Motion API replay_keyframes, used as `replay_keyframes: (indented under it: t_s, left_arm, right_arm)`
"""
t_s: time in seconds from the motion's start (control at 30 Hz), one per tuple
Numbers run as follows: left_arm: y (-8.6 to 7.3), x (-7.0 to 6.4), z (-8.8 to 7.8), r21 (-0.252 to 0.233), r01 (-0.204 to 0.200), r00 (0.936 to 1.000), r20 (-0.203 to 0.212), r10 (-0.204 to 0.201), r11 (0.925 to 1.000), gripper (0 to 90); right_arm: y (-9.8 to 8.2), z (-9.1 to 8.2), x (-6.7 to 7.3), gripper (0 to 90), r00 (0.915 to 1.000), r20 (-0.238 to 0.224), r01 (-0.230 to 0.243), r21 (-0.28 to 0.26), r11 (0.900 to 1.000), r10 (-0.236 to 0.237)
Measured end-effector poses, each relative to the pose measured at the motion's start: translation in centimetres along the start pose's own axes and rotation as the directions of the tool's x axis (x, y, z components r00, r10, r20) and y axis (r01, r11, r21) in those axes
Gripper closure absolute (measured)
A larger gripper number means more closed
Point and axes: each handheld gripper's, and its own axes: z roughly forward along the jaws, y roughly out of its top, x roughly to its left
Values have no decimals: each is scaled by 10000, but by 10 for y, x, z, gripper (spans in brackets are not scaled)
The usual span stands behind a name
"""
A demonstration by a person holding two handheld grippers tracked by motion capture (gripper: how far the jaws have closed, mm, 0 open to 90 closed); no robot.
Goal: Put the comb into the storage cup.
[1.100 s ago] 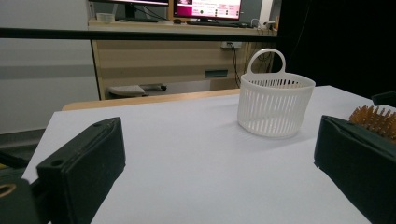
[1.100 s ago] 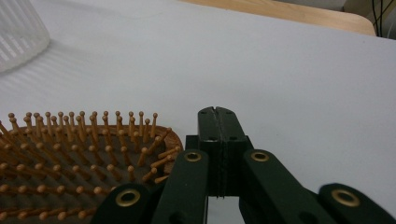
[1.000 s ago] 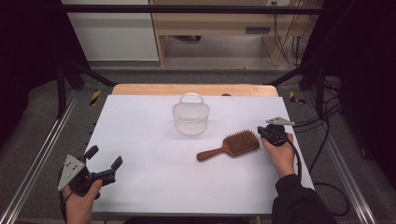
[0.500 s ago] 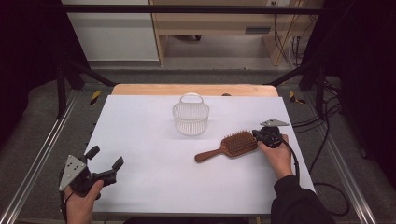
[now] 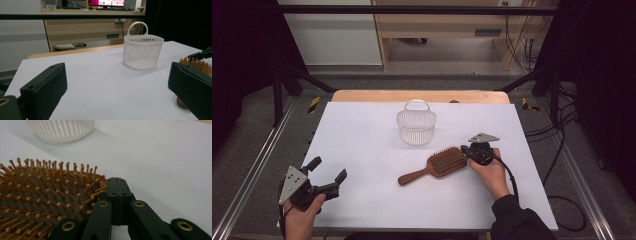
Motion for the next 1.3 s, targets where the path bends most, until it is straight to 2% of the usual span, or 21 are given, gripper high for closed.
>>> replay_keyframes:
  t_s: [0.03, 0.1, 0.2, 0.3, 0.47, 0.67, 0.87, 1.03, 1.17, 1.3]
  left_arm:
    - [0, 0, 0, 0, 0, 10000, 0, 0, 10000, 21]
    - [0, 0, 0, 29, -25, 10000, 5, 25, 10000, 22]
    - [0, -1, 1, 41, -33, 10000, 20, 33, 10000, 22]
    - [0, -1, 1, 118, -76, 9999, 71, 75, 9999, 22]
    - [-1, -2, 2, 161, -75, 9999, 90, 74, 9998, 22]
    - [-1, -2, 2, 223, -101, 9999, 113, 99, 9997, 23]
    - [-1, -3, 3, 329, -95, 9998, 158, 90, 9994, 25]
    - [-2, -6, 4, 516, -198, 9994, 279, 183, 9985, 26]
    - [-1, -11, 6, 645, -313, 9987, 416, 287, 9974, 26]
    - [5, -18, 7, 904, -719, 9957, 648, 662, 9933, 26]
  right_arm:
    - [0, 0, 0, 900, 10000, 0, 0, 0, 10000, 0]
    - [2, 3, 12, 900, 9997, -231, 91, -11, 10000, -91]
    - [3, 5, 19, 900, 9992, -364, 170, -5, 9999, -171]
    - [7, 7, 33, 900, 9981, -524, 312, 15, 9995, -311]
    - [10, 8, 45, 900, 9969, -692, 367, 81, 9993, -361]
    - [14, 10, 66, 900, 9927, -1120, 479, 222, 9986, -451]
    - [13, 10, 83, 900, 9895, -1422, 324, 385, 9987, -266]
    - [12, 10, 97, 900, 9845, -1698, 508, 407, 9979, -432]
    - [12, 11, 102, 900, 9849, -1676, 502, 350, 9981, -436]
    - [11, 4, 97, 900, 9893, -1431, 293, 40, 9996, -284]
